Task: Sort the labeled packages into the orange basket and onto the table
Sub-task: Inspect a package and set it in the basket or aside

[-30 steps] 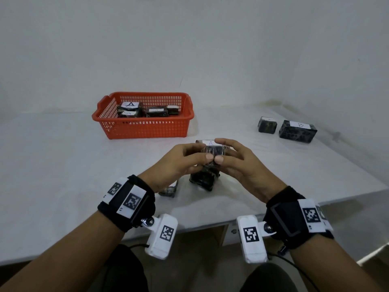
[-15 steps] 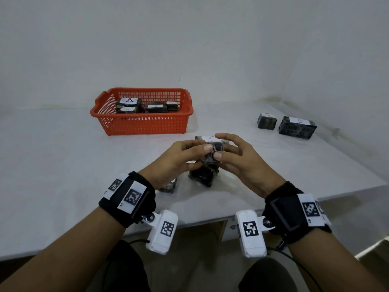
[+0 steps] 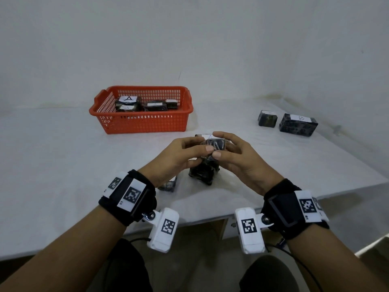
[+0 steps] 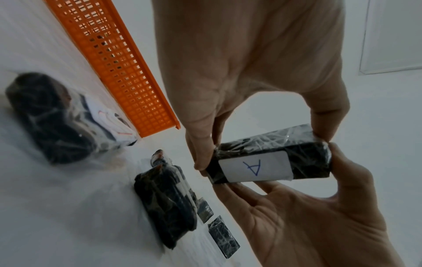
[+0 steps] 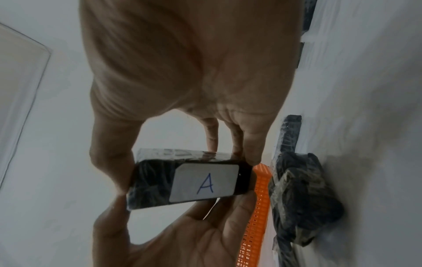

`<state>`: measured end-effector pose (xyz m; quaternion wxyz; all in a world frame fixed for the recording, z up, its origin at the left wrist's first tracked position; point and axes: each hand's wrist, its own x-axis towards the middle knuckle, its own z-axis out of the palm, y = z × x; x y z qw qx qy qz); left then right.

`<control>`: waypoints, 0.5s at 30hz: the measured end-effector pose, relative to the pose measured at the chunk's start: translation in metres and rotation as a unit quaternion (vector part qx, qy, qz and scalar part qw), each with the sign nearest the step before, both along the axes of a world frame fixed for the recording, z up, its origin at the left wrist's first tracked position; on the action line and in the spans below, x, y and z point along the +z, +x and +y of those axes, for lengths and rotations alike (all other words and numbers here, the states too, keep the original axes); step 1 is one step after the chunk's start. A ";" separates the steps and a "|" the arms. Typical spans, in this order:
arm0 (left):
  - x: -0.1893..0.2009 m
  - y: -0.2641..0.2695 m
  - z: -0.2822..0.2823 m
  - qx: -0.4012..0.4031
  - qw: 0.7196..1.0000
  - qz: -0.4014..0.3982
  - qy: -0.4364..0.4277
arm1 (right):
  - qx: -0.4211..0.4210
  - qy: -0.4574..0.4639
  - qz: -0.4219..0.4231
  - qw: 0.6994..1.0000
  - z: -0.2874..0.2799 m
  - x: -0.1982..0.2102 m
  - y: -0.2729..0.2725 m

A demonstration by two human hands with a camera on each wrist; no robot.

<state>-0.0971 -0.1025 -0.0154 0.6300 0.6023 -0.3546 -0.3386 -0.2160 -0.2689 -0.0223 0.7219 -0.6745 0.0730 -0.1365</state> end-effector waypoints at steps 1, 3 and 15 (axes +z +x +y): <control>0.001 -0.001 0.001 -0.008 1.000 0.001 0.001 | -0.005 -0.009 0.000 1.000 0.000 -0.001 0.000; 0.002 -0.002 0.001 -0.013 1.000 0.002 0.004 | -0.006 -0.020 -0.001 1.000 -0.001 -0.001 -0.001; -0.004 -0.006 0.001 0.005 1.000 0.002 0.000 | -0.014 0.004 -0.005 1.000 -0.001 -0.003 -0.001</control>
